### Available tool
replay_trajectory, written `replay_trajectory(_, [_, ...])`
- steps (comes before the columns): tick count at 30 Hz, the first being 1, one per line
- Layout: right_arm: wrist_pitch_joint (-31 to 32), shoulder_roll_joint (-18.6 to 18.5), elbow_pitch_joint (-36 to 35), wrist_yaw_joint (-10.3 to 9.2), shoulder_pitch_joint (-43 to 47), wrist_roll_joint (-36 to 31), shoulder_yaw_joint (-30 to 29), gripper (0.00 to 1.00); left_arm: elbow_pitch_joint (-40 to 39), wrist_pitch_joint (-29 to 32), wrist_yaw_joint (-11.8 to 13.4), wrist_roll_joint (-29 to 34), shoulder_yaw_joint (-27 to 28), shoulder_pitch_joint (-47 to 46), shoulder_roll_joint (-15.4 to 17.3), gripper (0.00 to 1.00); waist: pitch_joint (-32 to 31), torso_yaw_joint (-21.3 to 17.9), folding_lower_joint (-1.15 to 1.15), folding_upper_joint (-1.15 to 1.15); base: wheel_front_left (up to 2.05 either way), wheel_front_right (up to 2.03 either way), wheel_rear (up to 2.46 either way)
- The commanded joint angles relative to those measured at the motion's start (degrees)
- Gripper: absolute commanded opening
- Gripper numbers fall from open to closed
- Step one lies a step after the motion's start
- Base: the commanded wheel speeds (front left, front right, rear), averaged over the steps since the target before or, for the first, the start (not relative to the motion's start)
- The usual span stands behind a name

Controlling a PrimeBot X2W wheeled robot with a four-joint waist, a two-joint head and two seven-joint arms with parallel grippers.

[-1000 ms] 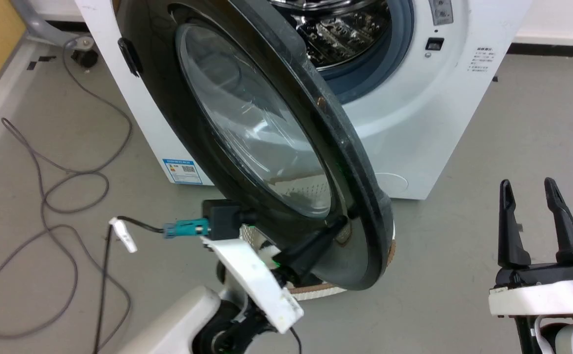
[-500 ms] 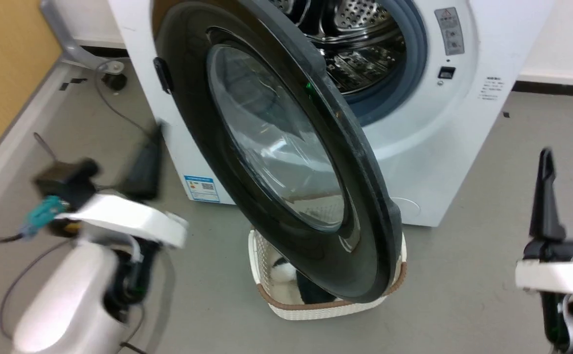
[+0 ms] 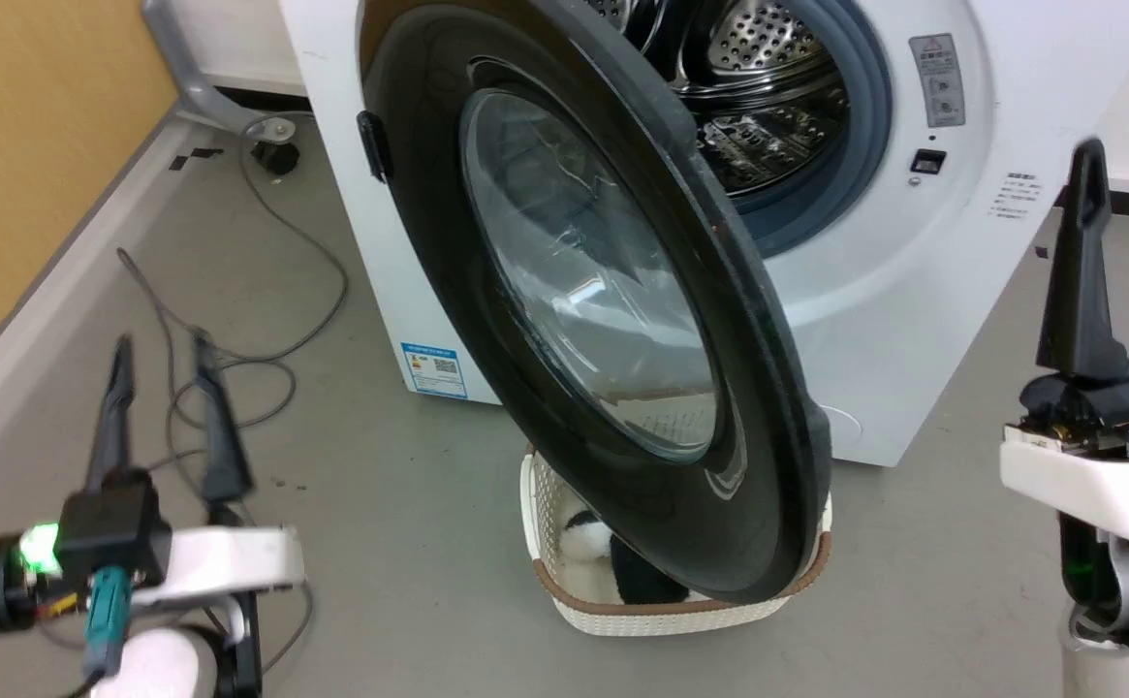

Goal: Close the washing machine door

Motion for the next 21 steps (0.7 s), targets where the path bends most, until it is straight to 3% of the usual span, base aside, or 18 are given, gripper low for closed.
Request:
replay_trajectory(1, [-0.2,0.1,-0.8,0.05,-0.9,0.8,0.6,0.71,-0.4,-0.2,0.2,0.3,0.4,1.1,-0.6,1.00,0.1,0.2,0.00,0.00,0.00,0.00,0.00])
replay_trajectory(2, [-0.2,0.1,-1.8,0.05,-1.3,1.5,1.7,0.41,-1.0,-0.2,0.2,0.2,1.2,2.1,-1.4,1.00,0.2,0.4,0.00,0.00,0.00,0.00,0.00])
replay_trajectory(3, [-0.2,0.1,-2.7,0.05,-1.7,1.9,3.1,0.29,-1.4,-0.2,0.0,0.2,1.7,3.2,-2.0,1.00,0.3,0.5,0.00,0.00,0.00,0.00,0.00])
replay_trajectory(4, [-0.2,0.1,-3.6,0.05,-2.0,2.4,4.7,0.00,-2.0,-0.2,-0.2,0.6,2.3,4.0,-2.4,1.00,0.4,0.5,0.00,0.00,0.00,0.00,0.00])
replay_trajectory(13, [-0.2,-4.7,-7.1,0.05,-2.4,5.7,20.5,0.00,-4.1,-0.2,-4.1,3.9,5.1,10.8,-5.8,1.00,0.7,1.3,0.00,0.00,0.00,0.00,0.00])
replay_trajectory(21, [-0.2,-10.6,-1.5,0.05,0.6,6.8,34.0,0.00,-2.5,-0.2,-6.9,5.8,7.1,12.2,-8.5,1.00,0.2,1.3,0.00,0.00,0.00,0.00,0.00])
